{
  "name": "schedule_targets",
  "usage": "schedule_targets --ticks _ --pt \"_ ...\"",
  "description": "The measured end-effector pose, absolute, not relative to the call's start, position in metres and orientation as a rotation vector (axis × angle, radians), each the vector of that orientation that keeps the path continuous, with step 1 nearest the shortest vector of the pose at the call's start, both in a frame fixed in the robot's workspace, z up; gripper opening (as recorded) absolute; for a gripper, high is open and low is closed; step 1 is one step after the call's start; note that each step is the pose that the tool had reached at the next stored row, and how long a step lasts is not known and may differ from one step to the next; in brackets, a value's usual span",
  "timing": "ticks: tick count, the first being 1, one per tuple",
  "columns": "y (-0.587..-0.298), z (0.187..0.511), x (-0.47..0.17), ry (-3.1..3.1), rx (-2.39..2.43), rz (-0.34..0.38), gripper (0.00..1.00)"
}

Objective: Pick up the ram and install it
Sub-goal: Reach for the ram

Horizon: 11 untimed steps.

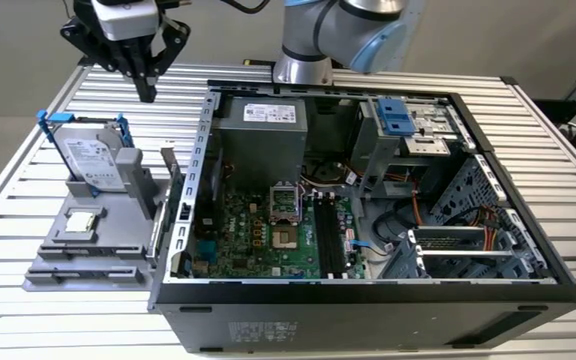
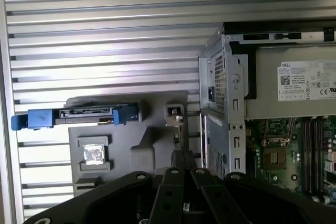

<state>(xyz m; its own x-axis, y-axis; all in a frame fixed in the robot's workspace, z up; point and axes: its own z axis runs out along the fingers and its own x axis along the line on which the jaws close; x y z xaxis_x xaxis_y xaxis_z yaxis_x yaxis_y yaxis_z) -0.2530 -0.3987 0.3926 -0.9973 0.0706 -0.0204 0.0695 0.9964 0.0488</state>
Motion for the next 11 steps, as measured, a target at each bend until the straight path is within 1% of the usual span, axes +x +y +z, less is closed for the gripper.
schedule_targets --ticks 11 --pt "-0.399 0.393 -0.277 3.115 0.109 0.075 0.00"
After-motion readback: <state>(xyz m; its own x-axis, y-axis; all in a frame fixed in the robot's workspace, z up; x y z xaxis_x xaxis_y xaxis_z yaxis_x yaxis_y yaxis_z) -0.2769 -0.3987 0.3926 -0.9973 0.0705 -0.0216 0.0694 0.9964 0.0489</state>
